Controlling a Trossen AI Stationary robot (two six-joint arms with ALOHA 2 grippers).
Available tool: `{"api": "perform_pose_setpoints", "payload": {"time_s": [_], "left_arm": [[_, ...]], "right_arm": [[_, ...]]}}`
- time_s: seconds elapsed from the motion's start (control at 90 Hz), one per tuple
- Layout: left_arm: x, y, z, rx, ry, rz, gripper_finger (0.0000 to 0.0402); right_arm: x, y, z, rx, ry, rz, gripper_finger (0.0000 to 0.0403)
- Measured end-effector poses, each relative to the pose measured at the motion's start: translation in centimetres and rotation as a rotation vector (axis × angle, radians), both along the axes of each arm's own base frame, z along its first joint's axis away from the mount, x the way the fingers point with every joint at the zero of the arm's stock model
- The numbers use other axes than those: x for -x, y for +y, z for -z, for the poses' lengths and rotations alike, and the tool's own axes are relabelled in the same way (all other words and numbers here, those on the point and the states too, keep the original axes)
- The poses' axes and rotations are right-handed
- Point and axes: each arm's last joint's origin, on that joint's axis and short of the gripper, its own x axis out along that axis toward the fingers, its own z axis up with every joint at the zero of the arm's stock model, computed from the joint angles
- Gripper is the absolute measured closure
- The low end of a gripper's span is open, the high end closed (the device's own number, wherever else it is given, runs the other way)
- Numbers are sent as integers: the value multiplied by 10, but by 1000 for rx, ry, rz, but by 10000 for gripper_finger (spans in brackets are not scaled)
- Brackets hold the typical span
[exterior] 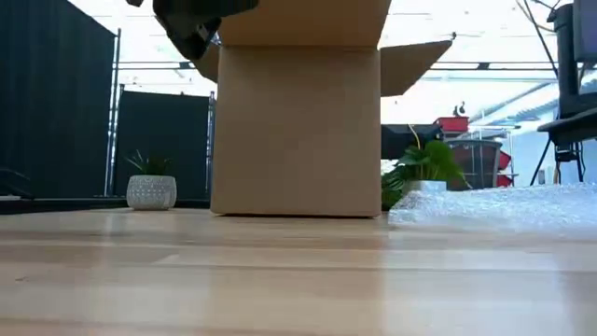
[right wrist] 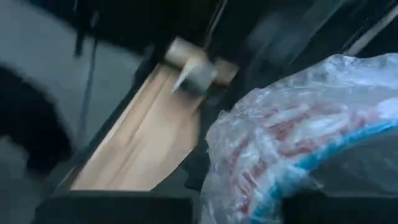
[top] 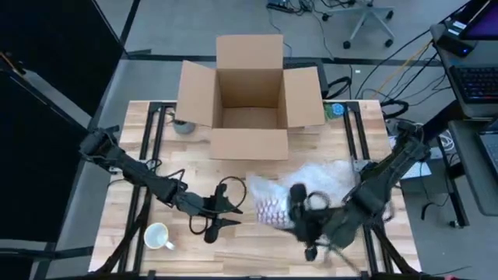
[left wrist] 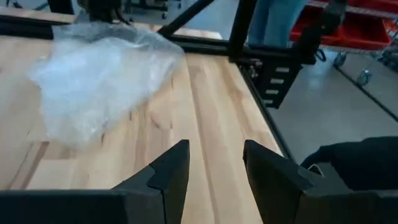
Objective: Wrap mug
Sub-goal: Put the wrapped red mug into the box
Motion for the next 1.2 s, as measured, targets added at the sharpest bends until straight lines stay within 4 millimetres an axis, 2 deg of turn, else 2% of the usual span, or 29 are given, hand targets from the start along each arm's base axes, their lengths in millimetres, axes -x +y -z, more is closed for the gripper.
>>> {"api": "perform_pose_setpoints", "payload": {"time_s": [0.189, 0.333, 0.678, 0.878, 0.978, 1.1, 1.2], "left_arm": [[-4, -1, 14, -49, 44, -5, 259], [-8, 3, 23, -107, 64, -29, 259], [-13, 22, 33, -164, 160, -102, 259], [-16, 33, 35, -195, 174, -138, 259], [-17, 36, 35, -199, 174, -148, 259], [-18, 39, 35, -200, 176, -155, 259], [-18, 39, 35, -200, 175, -156, 259]], "right_arm": [[-18, -58, -38, 178, -227, 126, 371], [-29, -123, -60, 237, -296, 308, 371], [-71, -264, -69, 129, -265, 483, 371], [-100, -336, -31, -18, -31, 565, 371], [-114, -364, 1, -119, 84, 570, 371], [-133, -384, 54, -212, 287, 557, 371], [-147, -386, 82, -254, 372, 504, 371]]}}
